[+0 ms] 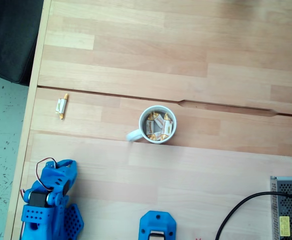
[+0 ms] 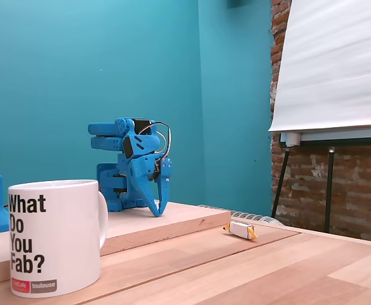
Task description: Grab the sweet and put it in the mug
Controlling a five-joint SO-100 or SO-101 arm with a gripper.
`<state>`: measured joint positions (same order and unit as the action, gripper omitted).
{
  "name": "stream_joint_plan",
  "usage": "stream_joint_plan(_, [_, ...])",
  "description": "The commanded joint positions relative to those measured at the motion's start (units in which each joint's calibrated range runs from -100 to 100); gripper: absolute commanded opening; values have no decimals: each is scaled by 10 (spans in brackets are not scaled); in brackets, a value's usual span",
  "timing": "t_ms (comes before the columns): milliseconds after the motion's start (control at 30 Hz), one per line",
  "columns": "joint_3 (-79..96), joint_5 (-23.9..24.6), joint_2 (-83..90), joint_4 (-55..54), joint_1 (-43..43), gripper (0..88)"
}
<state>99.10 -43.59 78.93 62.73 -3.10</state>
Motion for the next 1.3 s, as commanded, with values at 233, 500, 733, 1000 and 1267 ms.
stream_joint_plan(233, [0,6,-19,14,-3,0])
stream_joint_plan(500, [-162,6,-84,8,-5,0])
stream_joint_plan(733, [-291,6,-249,4,-5,0])
stream_joint_plan(1000, [-467,6,-482,4,-5,0])
stream_joint_plan(1267, [-623,51,-628,4,-10,0])
